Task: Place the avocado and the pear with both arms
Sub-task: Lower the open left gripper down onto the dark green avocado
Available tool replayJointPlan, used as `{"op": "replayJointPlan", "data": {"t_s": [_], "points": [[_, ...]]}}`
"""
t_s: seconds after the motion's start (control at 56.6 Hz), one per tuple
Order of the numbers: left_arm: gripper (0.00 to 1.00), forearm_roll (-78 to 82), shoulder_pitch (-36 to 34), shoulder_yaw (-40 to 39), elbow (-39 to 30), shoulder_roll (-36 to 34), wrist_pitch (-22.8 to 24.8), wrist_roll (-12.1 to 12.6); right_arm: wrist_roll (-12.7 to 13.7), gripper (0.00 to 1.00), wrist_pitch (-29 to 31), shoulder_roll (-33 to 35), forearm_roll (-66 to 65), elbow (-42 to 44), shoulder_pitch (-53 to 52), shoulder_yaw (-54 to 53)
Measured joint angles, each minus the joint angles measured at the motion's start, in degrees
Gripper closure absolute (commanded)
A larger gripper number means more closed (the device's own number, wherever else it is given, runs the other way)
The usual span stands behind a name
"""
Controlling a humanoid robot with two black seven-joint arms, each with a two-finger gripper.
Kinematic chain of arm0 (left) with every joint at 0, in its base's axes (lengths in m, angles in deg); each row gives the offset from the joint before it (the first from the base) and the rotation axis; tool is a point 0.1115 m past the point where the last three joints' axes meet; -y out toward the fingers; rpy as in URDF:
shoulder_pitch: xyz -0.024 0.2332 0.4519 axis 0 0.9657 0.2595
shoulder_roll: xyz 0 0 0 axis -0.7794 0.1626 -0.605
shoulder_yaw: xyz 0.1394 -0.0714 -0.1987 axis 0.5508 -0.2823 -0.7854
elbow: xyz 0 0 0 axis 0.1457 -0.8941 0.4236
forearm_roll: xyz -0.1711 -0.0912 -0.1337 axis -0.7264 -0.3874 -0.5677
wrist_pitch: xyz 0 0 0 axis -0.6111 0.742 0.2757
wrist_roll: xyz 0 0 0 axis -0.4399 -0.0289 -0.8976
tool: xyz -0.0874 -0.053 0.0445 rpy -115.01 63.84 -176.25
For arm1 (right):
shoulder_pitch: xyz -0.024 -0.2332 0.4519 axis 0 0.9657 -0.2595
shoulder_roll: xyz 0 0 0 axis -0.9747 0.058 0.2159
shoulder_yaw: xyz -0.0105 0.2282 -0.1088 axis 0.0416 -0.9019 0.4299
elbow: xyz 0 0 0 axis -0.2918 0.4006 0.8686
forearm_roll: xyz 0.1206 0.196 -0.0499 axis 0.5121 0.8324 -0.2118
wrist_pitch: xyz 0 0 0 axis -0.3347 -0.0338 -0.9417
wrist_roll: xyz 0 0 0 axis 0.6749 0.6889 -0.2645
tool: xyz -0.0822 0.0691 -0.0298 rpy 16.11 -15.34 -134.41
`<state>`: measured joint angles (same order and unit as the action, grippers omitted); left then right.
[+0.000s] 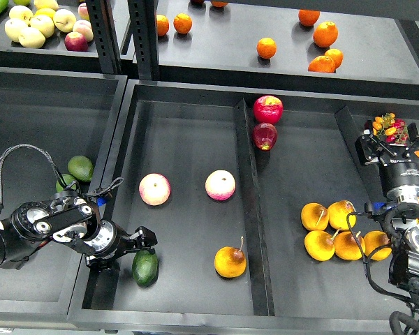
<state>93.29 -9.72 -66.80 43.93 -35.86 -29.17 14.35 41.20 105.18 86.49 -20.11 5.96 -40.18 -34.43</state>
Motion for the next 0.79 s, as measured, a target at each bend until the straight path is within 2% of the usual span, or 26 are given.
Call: {"op": "replayJointPlan", "data": {"t_s": [0.795], "points": [[0.01,0.22,0.16,0.68,3.07,3.26,0.00,-0.05,-0.06,0.00,0.00,-0.09,0.00,-2.51,1.24,-0.78]]}}
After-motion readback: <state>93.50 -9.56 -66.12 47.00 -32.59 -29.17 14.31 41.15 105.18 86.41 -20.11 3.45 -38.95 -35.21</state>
